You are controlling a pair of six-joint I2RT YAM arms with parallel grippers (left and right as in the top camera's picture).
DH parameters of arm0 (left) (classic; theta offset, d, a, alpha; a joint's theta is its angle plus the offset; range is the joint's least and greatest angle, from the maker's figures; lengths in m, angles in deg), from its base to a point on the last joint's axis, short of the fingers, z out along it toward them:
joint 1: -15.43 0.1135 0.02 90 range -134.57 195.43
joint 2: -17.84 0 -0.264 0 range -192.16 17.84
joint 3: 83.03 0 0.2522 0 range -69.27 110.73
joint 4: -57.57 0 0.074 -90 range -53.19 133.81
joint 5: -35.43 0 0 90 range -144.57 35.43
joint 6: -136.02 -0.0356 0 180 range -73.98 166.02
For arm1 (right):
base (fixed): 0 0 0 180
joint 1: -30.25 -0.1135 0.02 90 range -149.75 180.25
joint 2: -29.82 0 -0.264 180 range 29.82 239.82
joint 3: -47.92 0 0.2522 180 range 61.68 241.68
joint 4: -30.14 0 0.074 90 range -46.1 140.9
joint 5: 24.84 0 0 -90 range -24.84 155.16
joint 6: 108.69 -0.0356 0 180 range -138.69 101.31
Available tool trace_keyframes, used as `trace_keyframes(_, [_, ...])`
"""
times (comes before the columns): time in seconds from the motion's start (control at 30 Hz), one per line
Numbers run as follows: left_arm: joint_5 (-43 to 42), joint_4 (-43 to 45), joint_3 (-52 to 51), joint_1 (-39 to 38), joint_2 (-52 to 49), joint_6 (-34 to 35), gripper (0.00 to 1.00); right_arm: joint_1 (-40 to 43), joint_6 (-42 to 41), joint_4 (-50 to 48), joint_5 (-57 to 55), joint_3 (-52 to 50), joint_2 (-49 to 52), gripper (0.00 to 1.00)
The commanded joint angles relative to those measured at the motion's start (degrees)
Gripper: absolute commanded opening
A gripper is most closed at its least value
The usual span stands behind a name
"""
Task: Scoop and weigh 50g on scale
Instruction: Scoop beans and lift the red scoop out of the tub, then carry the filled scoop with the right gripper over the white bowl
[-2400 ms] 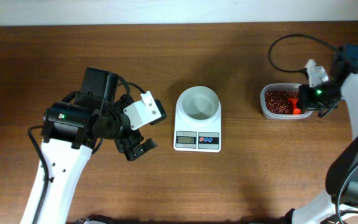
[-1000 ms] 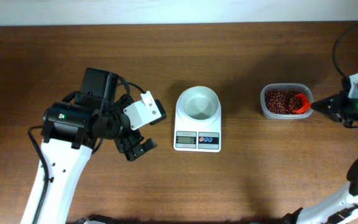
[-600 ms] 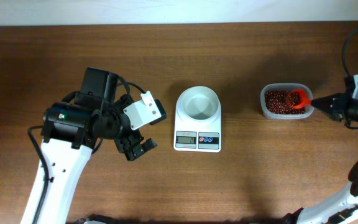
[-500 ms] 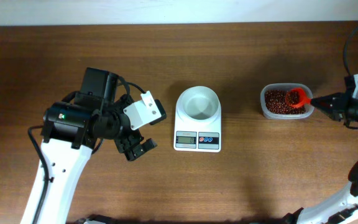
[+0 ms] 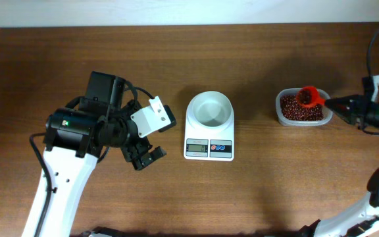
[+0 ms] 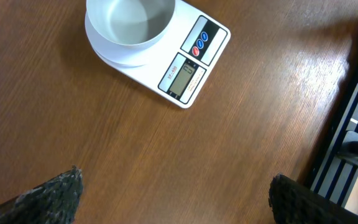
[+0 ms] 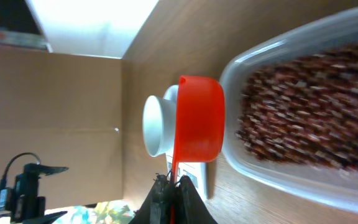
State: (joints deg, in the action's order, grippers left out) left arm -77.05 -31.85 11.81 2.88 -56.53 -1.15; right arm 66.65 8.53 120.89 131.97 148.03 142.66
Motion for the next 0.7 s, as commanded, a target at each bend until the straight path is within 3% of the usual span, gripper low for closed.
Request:
trace_keyframes(0.0, [-0.22, -0.07, -0.42, 0.24, 1.01, -0.48, 0.99, -3.91, 1.07, 0.2, 6.34, -0.15, 0.9, 0.04])
trace_keyframes(0.67, [-0.2, -0.07, -0.42, 0.24, 1.01, -0.48, 0.99, -28.3, 0.83, -0.04, 10.14, -0.15, 0.9, 0.04])
